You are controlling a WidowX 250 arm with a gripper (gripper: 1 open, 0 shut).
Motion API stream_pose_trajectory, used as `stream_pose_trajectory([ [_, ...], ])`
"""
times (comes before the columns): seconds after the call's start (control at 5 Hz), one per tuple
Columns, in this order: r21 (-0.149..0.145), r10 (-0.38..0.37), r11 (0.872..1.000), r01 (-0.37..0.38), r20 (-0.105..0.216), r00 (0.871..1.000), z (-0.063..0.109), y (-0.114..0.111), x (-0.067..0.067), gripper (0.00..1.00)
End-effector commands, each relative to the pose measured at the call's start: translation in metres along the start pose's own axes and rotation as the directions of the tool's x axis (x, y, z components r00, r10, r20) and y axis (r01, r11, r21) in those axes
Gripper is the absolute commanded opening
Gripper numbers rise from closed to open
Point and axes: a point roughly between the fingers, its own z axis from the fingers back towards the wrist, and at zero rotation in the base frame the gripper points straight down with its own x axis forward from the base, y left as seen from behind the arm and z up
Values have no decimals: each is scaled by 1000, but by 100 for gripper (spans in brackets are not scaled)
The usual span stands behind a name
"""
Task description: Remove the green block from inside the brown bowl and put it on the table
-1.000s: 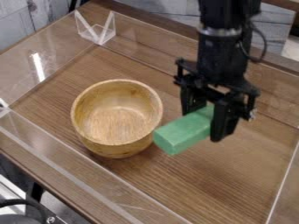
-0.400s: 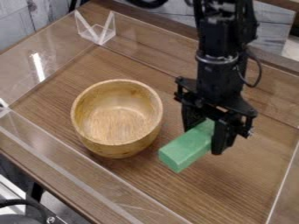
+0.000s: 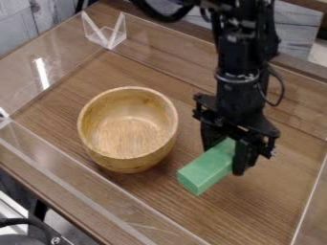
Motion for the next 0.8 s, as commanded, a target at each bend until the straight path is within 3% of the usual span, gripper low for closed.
stream_pose_trajectory([
  [0.0,-1,-13,1000,13,48,999,3,0,9,0],
  [0.6,-17,-2,1000,3,67,998,-1,9,12,0],
])
